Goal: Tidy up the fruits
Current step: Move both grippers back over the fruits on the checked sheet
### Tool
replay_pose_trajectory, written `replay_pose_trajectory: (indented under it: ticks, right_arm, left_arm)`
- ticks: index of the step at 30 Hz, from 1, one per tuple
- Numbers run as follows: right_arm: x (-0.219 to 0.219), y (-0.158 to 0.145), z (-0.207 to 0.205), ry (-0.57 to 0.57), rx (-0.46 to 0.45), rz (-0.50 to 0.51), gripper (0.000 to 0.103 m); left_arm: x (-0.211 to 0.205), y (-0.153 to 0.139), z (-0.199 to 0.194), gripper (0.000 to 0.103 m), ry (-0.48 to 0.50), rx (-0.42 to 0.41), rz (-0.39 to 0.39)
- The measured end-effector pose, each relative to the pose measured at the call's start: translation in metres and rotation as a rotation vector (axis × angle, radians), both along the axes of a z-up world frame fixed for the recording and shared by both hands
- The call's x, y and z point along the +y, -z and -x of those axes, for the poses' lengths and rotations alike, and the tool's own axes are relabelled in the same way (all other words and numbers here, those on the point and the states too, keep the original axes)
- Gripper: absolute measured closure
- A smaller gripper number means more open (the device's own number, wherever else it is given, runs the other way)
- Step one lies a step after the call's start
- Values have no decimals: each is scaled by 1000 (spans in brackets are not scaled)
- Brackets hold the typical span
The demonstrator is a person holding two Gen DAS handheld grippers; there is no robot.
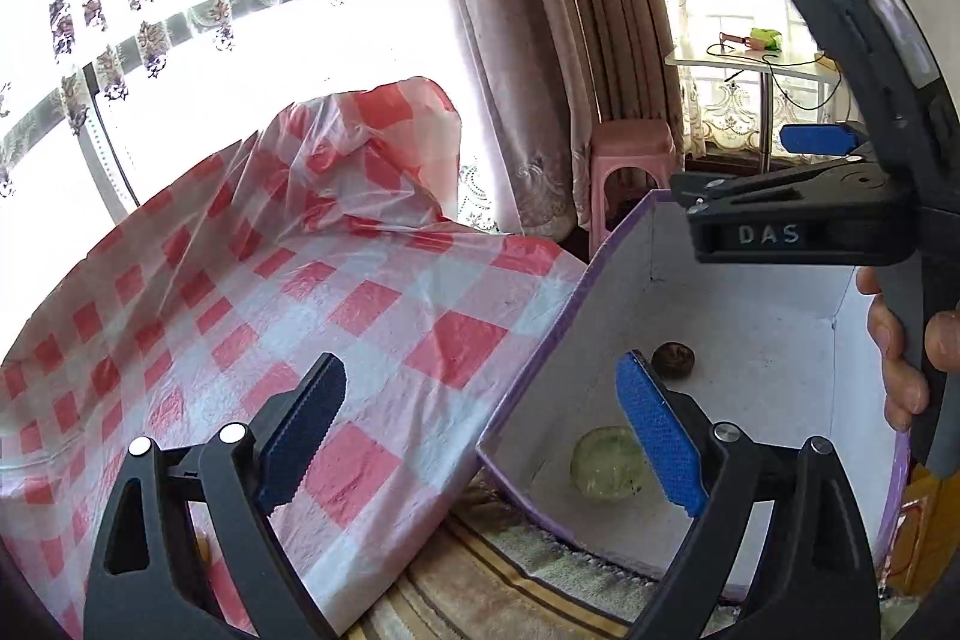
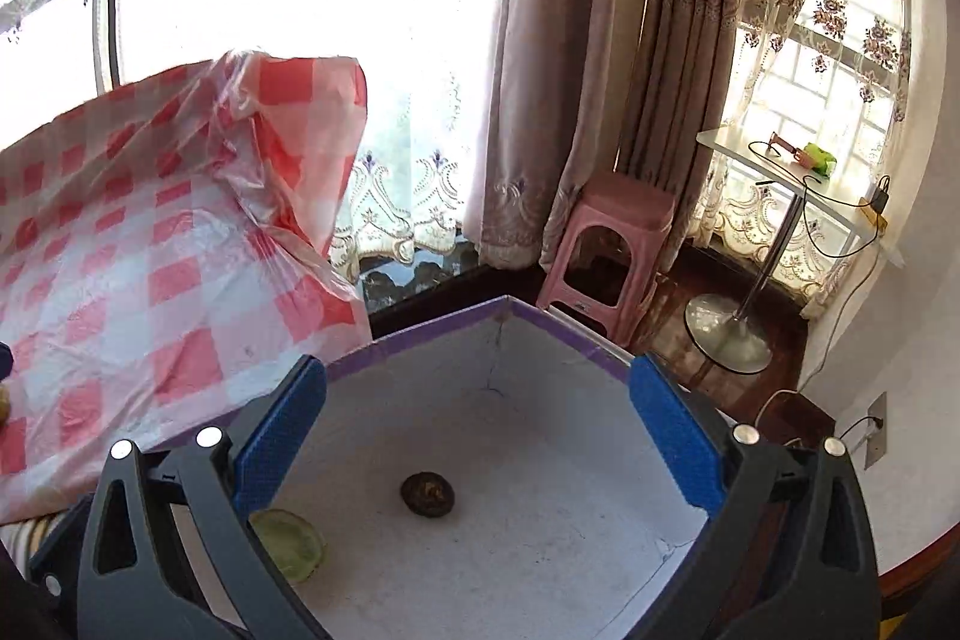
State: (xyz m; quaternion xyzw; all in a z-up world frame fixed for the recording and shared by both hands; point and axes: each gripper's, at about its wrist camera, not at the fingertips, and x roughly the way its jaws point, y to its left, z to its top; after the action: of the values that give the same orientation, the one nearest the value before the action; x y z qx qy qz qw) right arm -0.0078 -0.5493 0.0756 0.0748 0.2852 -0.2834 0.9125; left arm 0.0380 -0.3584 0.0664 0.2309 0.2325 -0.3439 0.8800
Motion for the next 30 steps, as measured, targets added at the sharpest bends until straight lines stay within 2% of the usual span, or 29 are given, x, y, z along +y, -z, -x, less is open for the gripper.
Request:
replay_pose_trajectory:
  ticks: [2, 4, 10, 19, 30]
  right_arm:
    - [6, -10, 11, -22, -73, -43, 2]
    - [14, -20, 17, -28, -104, -43, 2]
    - [45, -28, 14, -136, -163, -117, 2]
    - [122, -26, 6, -305, -186, -137, 2]
    - [212, -8, -10, -513, -109, -181, 2]
  left_arm:
    - [15, -5, 0, 14, -23, 40, 23]
    - [31, -10, 1, 14, -43, 57, 53]
    - [76, -19, 5, 14, -93, 41, 98]
    - [168, -13, 5, 14, -236, 93, 182]
    - [263, -14, 12, 14, -406, 111, 243]
